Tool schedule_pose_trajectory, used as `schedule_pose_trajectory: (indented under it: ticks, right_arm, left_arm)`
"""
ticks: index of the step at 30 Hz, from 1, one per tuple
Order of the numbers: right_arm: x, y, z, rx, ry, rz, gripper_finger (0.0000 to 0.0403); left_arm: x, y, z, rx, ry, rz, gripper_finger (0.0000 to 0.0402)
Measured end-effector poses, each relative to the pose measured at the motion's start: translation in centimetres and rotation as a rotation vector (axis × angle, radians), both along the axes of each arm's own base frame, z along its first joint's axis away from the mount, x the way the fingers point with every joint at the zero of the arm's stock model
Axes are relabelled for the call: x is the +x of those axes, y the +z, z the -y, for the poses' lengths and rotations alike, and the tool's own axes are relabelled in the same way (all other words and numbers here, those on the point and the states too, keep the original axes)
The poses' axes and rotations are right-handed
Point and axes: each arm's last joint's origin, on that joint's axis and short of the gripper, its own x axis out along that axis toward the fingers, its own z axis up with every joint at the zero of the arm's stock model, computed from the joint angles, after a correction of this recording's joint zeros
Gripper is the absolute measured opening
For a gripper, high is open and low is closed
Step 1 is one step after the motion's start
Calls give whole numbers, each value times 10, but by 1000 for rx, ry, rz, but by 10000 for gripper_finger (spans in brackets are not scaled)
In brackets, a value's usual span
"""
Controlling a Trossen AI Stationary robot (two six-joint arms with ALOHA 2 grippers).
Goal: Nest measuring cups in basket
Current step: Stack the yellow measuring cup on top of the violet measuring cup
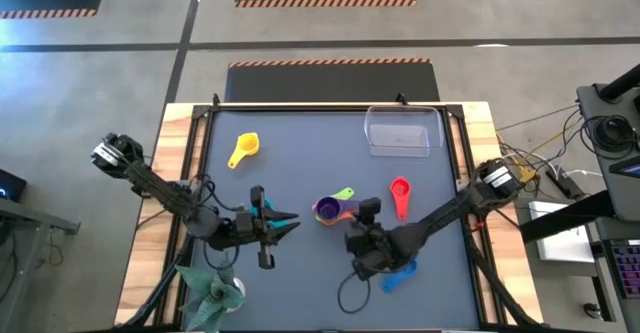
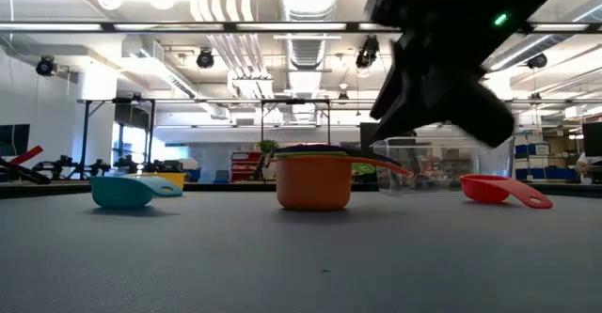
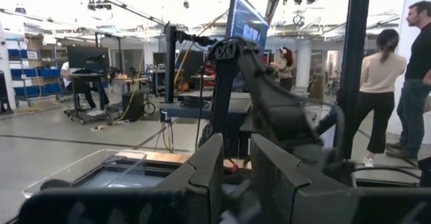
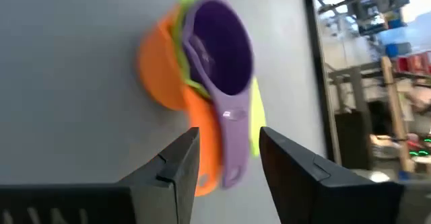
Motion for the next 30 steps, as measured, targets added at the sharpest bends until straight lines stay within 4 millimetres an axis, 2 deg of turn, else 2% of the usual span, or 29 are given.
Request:
schedule_pose_trajectory:
  ticks: [5,8,13,21,23,26,30]
  right_arm:
    - [-21,9,-20,-15,23,92,143]
    - [-42,16,-24,-19,19,169,138]
    - [-80,28,-16,87,-7,281,132]
    - [-129,50,6,277,-18,452,136]
    - [-135,54,10,316,-10,496,133]
    - [-143,57,15,354,4,544,130]
    - [-148,55,21,370,8,564,128]
  left_arm:
    - [0,-1,0,-17,7,-5,57]
    - [0,-5,-3,-78,114,-45,57]
    - [-1,-16,-10,-134,370,-118,57]
    - [3,-5,-34,-148,381,-153,67]
    - [8,-3,-43,-176,352,-227,72]
    - [17,-1,-60,-236,343,-437,79]
    - [20,5,-87,-299,521,-724,87]
